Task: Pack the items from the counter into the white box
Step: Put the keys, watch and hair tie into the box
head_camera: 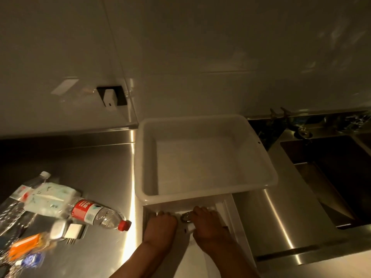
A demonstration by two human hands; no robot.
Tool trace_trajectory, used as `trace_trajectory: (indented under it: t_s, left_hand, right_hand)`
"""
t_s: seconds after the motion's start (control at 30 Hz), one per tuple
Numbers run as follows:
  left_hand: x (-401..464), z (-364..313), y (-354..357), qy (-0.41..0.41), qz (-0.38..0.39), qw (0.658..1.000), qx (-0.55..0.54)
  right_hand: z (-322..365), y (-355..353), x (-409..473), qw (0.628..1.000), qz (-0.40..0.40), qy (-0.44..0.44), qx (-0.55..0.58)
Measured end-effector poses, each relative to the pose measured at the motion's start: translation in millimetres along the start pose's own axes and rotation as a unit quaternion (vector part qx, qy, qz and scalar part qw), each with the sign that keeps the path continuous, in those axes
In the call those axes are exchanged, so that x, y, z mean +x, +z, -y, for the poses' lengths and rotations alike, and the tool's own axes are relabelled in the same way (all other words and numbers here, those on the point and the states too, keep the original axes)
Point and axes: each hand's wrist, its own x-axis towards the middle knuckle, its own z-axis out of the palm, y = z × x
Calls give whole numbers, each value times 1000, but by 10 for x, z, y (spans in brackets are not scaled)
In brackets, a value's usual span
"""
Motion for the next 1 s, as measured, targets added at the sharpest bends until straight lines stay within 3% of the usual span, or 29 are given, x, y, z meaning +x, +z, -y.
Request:
trace_trajectory:
  t_s: [0.2, 0.43, 0.6, 0.83, 1.0]
  left_hand:
    - [-153, 100, 38, 11, 20, 1000, -14]
    - [-141, 63, 40, 36, 41, 992, -116]
    - [-54, 2, 140, 83, 48, 991, -93]
    - [-76, -15, 159, 111, 66, 990, -54]
    - [-103, -10, 159, 115, 57, 989, -77]
  right_hand:
    - [-20, 130, 11, 998, 27, 23, -46]
    - [-26, 23, -81, 999, 13, 11, -33]
    - [27, -30, -200, 998, 3, 64, -12]
    - [-10, -64, -148, 991, -81, 79, 66]
    - [45, 33, -19, 990, -68, 85, 92]
